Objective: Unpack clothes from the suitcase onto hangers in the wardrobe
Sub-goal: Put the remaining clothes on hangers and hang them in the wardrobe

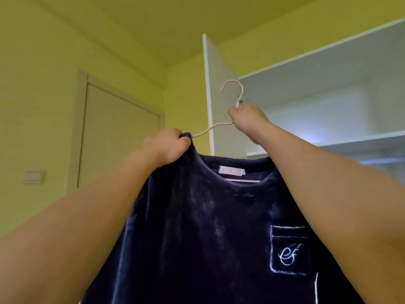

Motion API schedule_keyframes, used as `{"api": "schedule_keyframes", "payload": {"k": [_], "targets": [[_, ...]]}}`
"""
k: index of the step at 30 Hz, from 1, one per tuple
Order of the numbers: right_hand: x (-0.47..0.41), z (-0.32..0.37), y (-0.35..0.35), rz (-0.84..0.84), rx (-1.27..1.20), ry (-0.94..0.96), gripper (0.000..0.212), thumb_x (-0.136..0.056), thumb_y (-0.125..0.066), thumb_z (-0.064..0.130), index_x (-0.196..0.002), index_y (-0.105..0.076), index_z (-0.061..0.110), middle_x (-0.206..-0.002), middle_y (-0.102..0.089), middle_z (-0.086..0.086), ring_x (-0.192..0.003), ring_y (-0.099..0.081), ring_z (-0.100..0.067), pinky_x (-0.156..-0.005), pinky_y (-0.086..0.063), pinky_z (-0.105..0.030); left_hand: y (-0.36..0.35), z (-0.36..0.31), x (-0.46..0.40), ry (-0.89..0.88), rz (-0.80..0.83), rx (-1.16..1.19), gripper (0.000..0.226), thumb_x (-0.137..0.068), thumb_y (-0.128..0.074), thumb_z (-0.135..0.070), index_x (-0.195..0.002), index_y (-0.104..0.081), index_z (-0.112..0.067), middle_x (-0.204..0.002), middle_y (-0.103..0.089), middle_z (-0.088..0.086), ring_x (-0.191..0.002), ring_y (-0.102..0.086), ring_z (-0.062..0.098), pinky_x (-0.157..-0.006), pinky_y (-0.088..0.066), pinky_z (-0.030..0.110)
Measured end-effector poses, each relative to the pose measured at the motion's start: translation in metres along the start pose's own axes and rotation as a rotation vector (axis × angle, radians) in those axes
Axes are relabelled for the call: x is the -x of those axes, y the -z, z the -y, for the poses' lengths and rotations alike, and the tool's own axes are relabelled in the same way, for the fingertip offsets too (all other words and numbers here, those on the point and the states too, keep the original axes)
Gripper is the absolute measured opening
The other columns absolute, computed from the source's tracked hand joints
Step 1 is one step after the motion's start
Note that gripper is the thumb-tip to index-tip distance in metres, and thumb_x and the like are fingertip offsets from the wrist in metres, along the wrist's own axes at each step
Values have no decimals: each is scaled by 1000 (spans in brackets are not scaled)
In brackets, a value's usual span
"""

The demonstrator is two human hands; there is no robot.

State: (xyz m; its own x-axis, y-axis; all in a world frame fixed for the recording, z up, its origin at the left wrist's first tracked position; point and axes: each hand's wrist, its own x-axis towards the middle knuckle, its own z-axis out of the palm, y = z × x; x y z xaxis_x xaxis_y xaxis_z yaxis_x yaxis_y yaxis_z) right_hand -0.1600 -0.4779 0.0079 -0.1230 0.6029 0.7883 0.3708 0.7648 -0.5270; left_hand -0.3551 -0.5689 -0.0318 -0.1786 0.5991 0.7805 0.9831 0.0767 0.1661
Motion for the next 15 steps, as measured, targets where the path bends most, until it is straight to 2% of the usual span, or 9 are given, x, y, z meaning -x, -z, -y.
{"api": "schedule_keyframes", "payload": {"k": [2, 4, 7, 9, 12, 15], "targets": [[-8, -27, 38, -67, 65, -25, 30, -93, -40, 36, -76, -48, 13, -72, -46, -4, -73, -45, -27, -65, -35, -35, -19, -34, -17, -19, 83, 149, 30, -90, -38, -32, -80, -58, -12, -76, -59, 5, -72, -53, 26, -65, -37, 34], [-11, -54, 68, -105, 113, -53, 33, -94, -40, 36, -68, -44, 15, -68, -44, -3, -73, -44, -28, -61, -33, -33, -39, -62, -28, -6, 156, 169, 25, -91, -40, -21, -81, -59, -9, -80, -59, 6, -76, -53, 25, -63, -37, 33], [-10, -98, 112, -152, 182, -110, 32, -93, -40, 33, -66, -43, 17, -67, -45, -2, -72, -44, -28, -53, -27, -29, -81, -111, -42, 48, 247, 110, 26, -93, -37, -24, -88, -55, -6, -92, -55, 12, -86, -53, 30, -74, -39, 34], [-7, -129, 137, -164, 285, -144, 29, -93, -39, 33, -73, -49, 15, -73, -51, -3, -72, -48, -29, -52, -27, -28, -118, -148, -48, 31, 278, 124, 27, -93, -37, -24, -92, -56, -6, -103, -59, 19, -91, -54, 33, -79, -41, 35], [-6, -175, 165, -149, 385, -207, 26, -93, -38, 33, -89, -54, 13, -85, -58, -6, -76, -51, -30, -56, -30, -29, -174, -202, -48, -6, 265, 252, 34, -94, -38, -16, -107, -65, 1, -122, -62, 24, -108, -59, 36, -90, -45, 35], [-7, -219, 182, -97, 435, -276, 26, -94, -37, 33, -91, -52, 12, -82, -55, -5, -75, -49, -28, -57, -30, -29, -225, -249, -48, -23, 299, 360, 33, -96, -38, -12, -103, -66, 4, -114, -64, 24, -103, -60, 36, -85, -46, 35]]}}
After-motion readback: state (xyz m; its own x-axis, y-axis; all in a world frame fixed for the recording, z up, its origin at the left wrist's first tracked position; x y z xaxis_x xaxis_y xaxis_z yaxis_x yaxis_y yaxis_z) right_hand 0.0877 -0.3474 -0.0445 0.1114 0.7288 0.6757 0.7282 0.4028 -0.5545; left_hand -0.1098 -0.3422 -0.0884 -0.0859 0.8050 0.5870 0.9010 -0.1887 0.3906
